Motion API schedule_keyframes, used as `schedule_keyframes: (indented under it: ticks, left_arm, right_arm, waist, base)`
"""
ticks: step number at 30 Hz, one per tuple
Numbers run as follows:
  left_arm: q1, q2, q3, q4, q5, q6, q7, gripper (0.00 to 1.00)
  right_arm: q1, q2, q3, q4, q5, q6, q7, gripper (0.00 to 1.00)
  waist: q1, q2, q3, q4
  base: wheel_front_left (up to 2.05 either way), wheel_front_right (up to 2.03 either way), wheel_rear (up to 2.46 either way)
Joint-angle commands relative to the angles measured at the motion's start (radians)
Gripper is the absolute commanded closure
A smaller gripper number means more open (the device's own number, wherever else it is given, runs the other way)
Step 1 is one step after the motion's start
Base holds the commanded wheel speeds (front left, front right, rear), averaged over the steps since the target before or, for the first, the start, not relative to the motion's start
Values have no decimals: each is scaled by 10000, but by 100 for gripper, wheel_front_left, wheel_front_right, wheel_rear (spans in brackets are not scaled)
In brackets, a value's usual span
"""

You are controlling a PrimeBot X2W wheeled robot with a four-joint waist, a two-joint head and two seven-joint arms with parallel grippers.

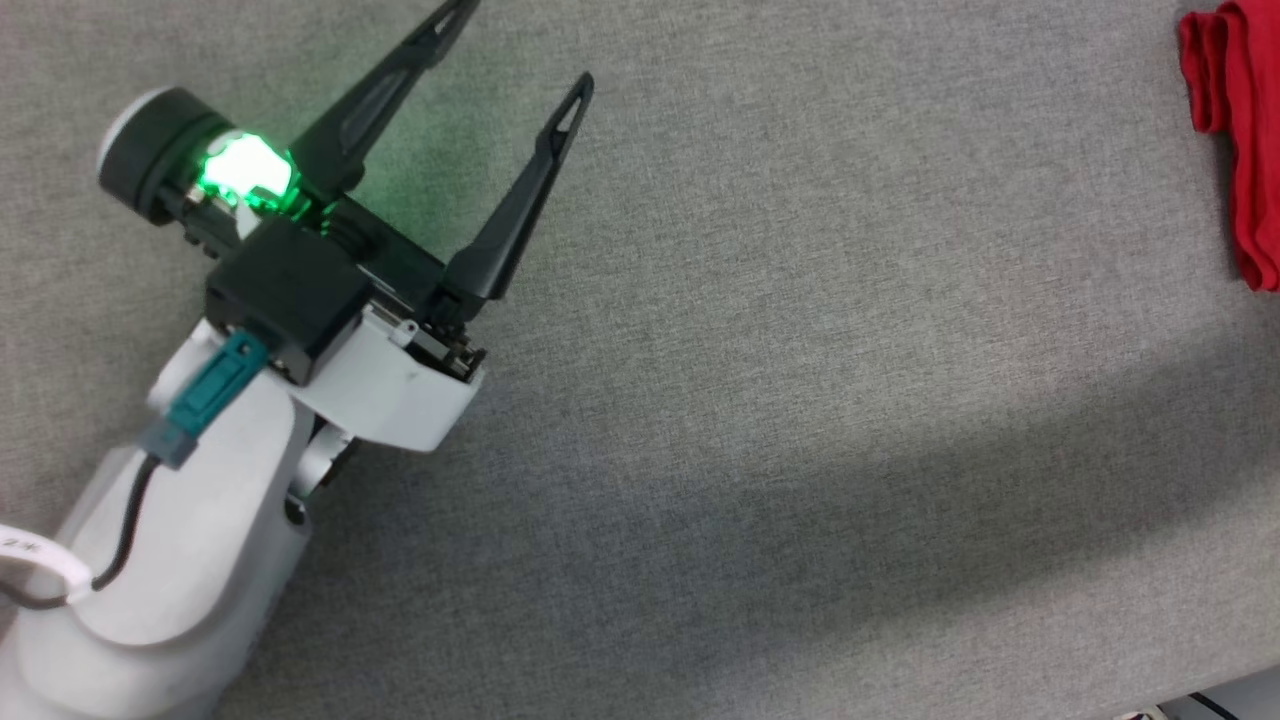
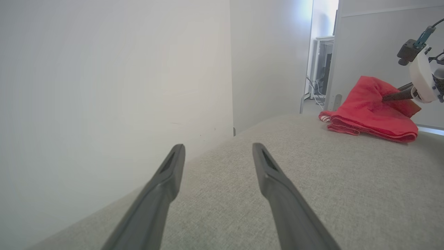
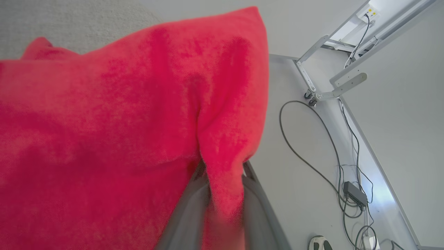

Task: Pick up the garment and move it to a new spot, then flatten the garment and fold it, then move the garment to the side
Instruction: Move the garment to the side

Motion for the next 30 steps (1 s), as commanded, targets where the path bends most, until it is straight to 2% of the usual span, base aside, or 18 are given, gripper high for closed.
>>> schedule_keyframes:
  ticks: [1,8,14,24,30]
  left_arm:
    - [-81,-34,-42,95,-88,-25,7,0]
    - [50,-328,10,438,-224,-25,7,0]
    - [436,-881,305,629,-165,-25,7,0]
    - [2499,-2005,1353,1056,-158,-25,7,0]
    - [3659,-2380,1945,1342,-164,-25,7,0]
  right_arm:
    - [-153,68,-28,199,-120,-20,-203,0]
    - [-382,64,17,806,-288,-20,-734,0]
    - [-167,99,358,928,-390,-20,-917,0]
    - [1239,1244,1491,46,31,-20,-1506,0]
    - [2131,1766,2182,-784,484,-18,-1628,0]
  waist:
    - [0,-1,-30,7]
    - [0,-1,-299,116]
    - [0,-1,-856,481]
    - [0,-1,-2593,1494]
    - [0,-1,-3388,2015]
  base:
    - [0,0,0]
    - [0,0,0]
    - [0,0,0]
    - [0,0,0]
    - [0,0,0]
